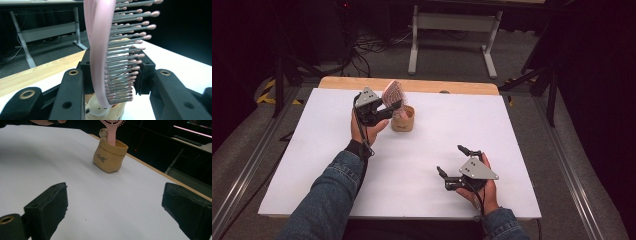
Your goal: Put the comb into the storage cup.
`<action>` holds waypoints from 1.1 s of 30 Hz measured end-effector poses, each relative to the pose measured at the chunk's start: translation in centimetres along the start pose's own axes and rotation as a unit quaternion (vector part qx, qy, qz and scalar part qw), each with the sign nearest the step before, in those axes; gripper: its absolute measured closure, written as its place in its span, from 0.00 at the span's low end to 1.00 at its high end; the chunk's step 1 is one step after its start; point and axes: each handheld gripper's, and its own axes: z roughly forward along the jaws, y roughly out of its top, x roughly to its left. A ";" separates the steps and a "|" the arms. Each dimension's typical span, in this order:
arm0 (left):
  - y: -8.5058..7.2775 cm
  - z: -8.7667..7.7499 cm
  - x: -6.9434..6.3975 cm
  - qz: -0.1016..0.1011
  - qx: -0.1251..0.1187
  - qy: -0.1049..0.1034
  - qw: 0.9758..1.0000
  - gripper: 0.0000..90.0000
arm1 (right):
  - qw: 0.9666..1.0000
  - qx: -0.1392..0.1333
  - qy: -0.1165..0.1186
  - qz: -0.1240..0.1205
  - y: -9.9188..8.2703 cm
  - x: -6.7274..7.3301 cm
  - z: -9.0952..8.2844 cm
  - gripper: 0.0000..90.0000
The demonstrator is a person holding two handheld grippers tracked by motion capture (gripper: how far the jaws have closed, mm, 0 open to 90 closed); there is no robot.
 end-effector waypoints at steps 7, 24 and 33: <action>0.1 -0.4 -0.1 0.001 -0.003 0.006 1.000 0.62 | 1.000 0.001 0.001 0.001 0.0 0.1 0.1 0.08; 0.0 -1.4 0.0 0.016 -0.005 0.026 1.000 0.50 | 1.000 0.000 0.000 0.002 0.0 0.0 0.0 0.08; -0.2 -2.2 0.0 0.034 0.006 0.041 0.999 0.42 | 1.000 0.001 -0.001 0.002 0.0 0.1 0.0 0.08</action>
